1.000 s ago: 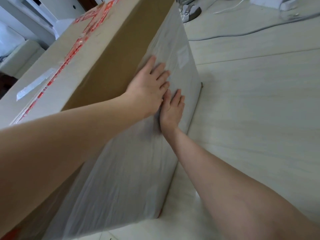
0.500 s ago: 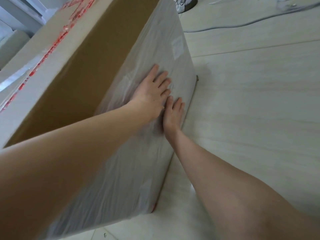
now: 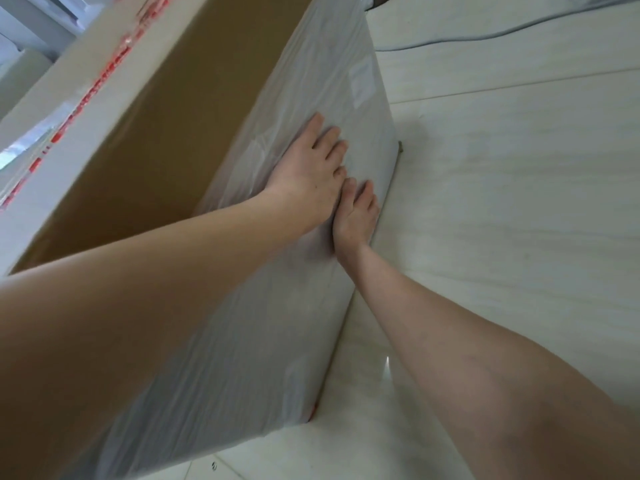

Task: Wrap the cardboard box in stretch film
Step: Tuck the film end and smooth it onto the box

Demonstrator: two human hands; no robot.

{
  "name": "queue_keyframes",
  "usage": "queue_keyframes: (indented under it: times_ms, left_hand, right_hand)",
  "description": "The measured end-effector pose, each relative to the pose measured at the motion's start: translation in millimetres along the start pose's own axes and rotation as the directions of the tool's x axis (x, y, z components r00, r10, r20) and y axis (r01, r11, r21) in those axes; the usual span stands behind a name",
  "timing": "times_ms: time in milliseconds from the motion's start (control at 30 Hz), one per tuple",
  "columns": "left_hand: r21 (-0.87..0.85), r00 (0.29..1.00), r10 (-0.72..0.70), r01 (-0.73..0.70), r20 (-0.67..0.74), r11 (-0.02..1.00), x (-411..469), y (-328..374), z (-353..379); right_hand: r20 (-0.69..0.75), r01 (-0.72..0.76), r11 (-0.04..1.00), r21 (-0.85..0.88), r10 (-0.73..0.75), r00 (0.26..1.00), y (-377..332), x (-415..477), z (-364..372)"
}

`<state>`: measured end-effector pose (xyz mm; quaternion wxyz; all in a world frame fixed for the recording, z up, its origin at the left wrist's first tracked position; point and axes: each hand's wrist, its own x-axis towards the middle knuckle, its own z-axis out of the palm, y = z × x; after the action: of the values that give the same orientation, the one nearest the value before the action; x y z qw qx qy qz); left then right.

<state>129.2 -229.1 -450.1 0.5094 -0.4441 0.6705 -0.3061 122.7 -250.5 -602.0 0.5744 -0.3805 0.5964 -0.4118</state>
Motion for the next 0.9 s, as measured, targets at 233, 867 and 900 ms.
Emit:
queue_keyframes:
  times_ms: [233,867,900]
  left_hand:
    - [-0.174,0.997,-0.038,0.025,-0.07,0.984,16.1,-0.4,-18.9]
    - [0.089,0.985,0.156,-0.163,0.074,0.983,8.5,40.5,19.2]
    - [0.084,0.985,0.154,-0.16,0.071,0.984,8.9,40.9,20.7]
  right_hand:
    - [0.022,-0.026,1.0,-0.003,0.026,0.999,5.8,35.0,-40.9]
    - [0.024,-0.129,0.991,-0.034,0.129,0.991,33.3,7.8,13.8]
    - [0.022,-0.136,0.99,-0.03,0.137,0.99,32.6,7.0,14.3]
